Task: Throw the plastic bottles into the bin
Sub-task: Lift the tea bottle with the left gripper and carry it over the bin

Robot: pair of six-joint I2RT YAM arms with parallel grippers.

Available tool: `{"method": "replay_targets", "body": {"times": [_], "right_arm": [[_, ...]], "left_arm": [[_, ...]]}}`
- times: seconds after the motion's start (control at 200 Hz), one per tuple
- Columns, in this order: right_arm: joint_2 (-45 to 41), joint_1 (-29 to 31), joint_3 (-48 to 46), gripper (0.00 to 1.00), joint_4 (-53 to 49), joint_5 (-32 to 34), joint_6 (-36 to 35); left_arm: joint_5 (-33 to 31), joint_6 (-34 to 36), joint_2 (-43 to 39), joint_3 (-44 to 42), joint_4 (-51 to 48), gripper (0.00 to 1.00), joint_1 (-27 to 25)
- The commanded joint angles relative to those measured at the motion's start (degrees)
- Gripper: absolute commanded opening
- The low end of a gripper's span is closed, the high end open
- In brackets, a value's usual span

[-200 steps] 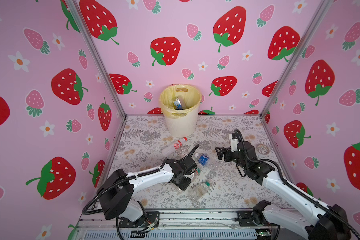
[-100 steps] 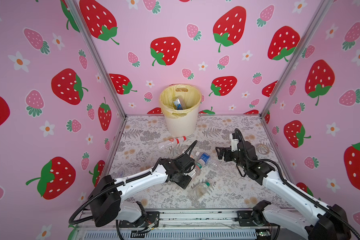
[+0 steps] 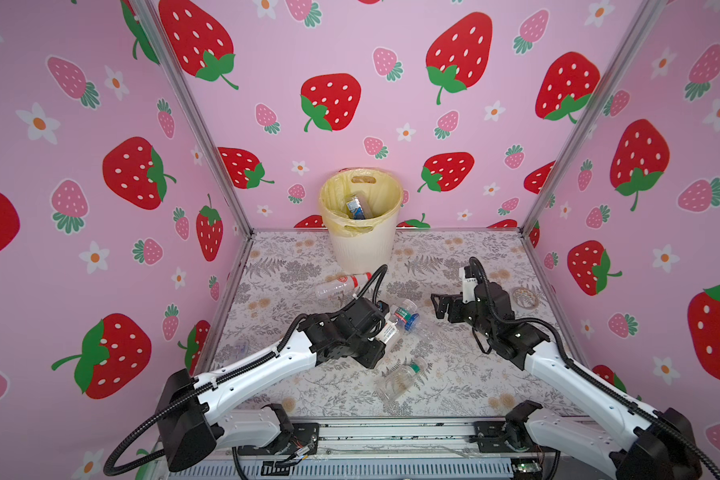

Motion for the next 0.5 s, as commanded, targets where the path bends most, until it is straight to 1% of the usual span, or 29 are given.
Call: {"method": "replay_targets", "body": {"times": [0.0, 0.135, 0.235, 0.385, 0.495], "right_arm": [[0.0, -0.3, -1.0, 0.99, 0.9, -0.2, 0.9], [-0.1, -0.3, -1.5, 0.99, 1.2, 0.0, 1.4], [0.1, -0.3, -1.7, 0.99, 1.7, -0.5, 1.5], [0.4, -0.3, -2.0, 0.99, 1.6, -0.7, 1.6], [0.6, -0.3, -2.5, 0.99, 1.8, -0.6, 1.9]], "left_arm": [[-3.5, -1.0, -1.6, 3.8, -1.2, 0.56, 0.0], [-6.5, -1.7, -2.2, 6.6, -0.3, 0.56, 1.5], [-5.3, -1.5, -2.4, 8.3, 0.8, 0.56, 3.6], [-3.0, -1.2, -2.4, 11.2, 1.0, 0.55, 8.4], [-2.3, -2.4, -2.8, 12.6, 2.0, 0.54, 11.7]]}}
